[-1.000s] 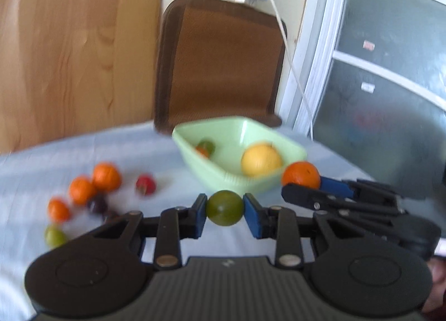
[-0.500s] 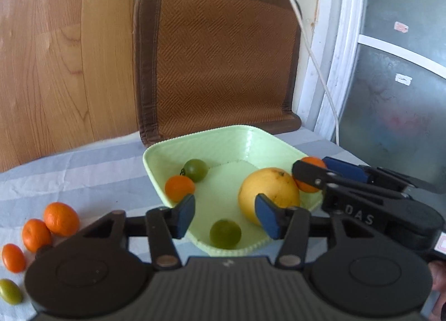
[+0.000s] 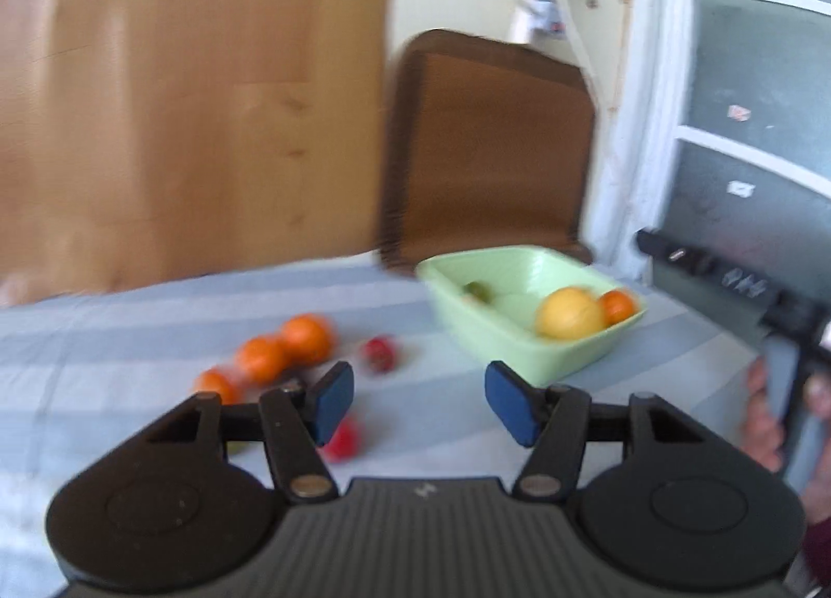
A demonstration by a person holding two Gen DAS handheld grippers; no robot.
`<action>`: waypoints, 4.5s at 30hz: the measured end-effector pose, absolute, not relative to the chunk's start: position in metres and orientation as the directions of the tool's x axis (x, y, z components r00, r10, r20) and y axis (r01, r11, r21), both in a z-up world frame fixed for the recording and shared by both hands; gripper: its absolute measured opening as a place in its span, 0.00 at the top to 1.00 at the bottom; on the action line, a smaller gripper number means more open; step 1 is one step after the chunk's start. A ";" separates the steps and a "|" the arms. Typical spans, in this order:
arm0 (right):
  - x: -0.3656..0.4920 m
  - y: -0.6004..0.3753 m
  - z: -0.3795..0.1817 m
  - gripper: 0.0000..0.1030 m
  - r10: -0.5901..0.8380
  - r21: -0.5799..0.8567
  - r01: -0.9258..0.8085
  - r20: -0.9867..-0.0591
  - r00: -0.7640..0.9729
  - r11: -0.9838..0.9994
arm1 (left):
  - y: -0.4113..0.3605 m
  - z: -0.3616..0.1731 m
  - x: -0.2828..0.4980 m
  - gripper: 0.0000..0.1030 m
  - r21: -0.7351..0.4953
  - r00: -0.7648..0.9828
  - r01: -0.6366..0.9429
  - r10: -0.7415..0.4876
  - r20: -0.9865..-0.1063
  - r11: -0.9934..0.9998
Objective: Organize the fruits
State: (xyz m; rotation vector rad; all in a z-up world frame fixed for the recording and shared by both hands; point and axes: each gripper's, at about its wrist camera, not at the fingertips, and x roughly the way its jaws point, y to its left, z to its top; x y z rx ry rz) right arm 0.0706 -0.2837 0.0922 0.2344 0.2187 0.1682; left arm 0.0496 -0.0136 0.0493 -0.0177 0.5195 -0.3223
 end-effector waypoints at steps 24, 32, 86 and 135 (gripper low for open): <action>0.121 -0.113 0.050 0.72 0.502 0.147 -0.547 -0.635 0.586 0.824 | 0.046 0.003 0.113 0.73 -0.106 0.752 0.136 -0.172 -0.637 0.985; 0.077 -0.145 0.055 0.72 0.477 0.115 -0.520 -0.600 0.642 0.846 | 0.019 0.004 0.068 0.73 -0.150 0.728 0.221 -0.265 -0.632 0.964; 0.017 -0.201 0.050 0.69 0.340 0.083 -0.364 -0.588 0.734 0.928 | -0.033 0.001 0.011 0.47 -0.102 0.770 0.244 -0.257 -0.584 0.964; 0.093 -0.248 0.078 0.71 0.232 0.052 -0.231 -0.401 0.886 0.972 | -0.112 0.062 0.142 0.72 -0.168 0.707 0.457 -0.471 -0.527 0.874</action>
